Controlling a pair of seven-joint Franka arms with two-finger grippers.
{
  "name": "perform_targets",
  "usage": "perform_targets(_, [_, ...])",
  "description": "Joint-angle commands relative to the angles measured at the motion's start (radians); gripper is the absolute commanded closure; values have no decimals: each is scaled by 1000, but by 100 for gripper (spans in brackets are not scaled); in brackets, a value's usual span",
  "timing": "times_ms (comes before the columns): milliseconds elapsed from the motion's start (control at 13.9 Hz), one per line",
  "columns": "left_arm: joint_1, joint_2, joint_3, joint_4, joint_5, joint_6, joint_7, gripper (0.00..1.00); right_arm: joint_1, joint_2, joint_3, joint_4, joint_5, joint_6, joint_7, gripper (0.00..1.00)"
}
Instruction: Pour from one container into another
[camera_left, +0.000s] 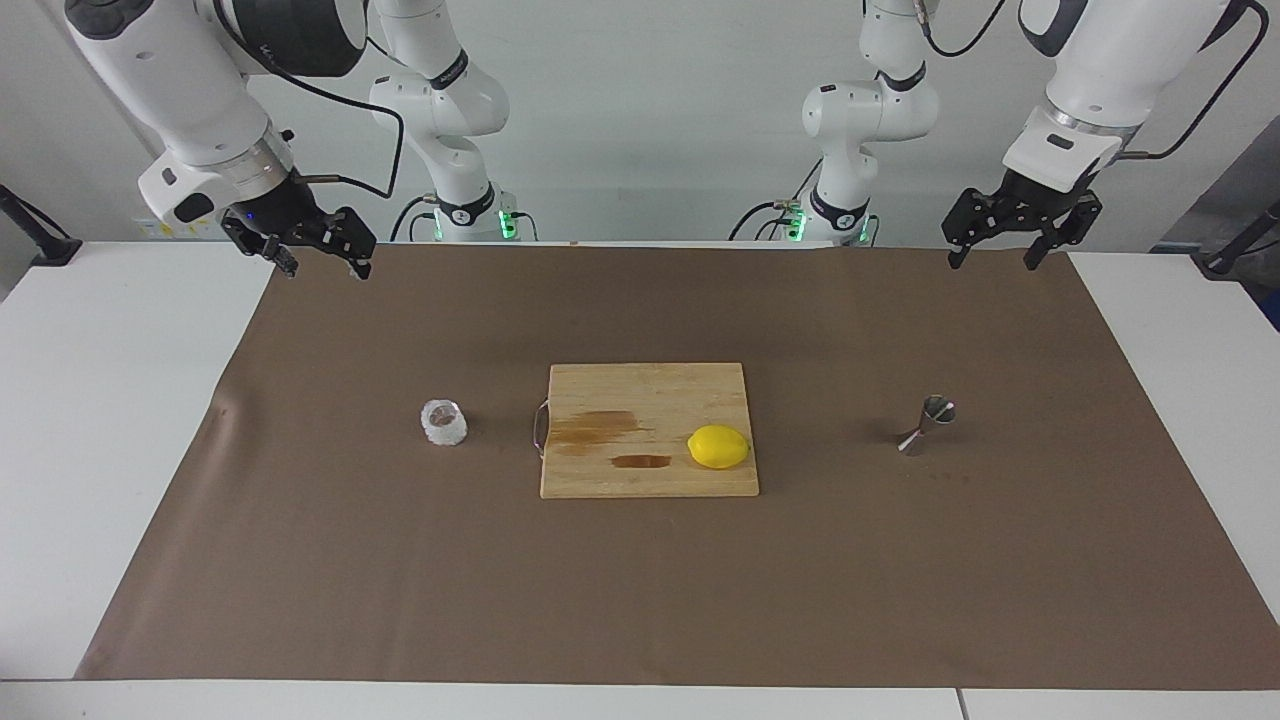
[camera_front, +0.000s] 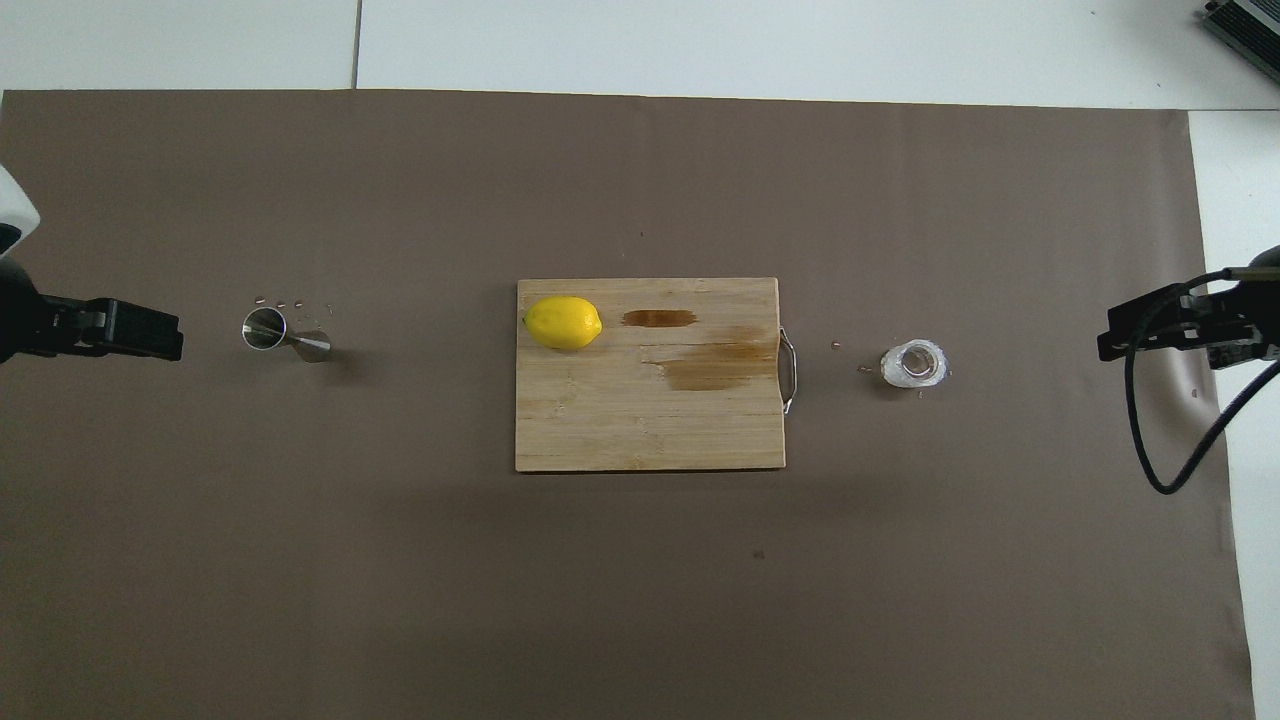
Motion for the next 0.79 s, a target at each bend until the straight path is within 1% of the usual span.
perform_targets(0, [11,-8,-5,-11,16,-9,19,0,-10,-11,9,-7,-3,6,13,0])
perform_targets(432, [-3,-13,-9,-18,17,-8,19,0,-10,-11,11,-7,-3,6,13,0])
perform_targets(576, [-3,-25,-9,-44,17,-3,19,0,-10,-11,11,-7,-1,6,13,0])
perform_targets(648, [-2,-30,-9,-57,17,13,18,0,-10,-11,11,-7,-3,4,13,0])
perform_targets(720, [4,-33,-9,-79,17,62,21,0,-10,-11,11,-7,-1,4,13,0])
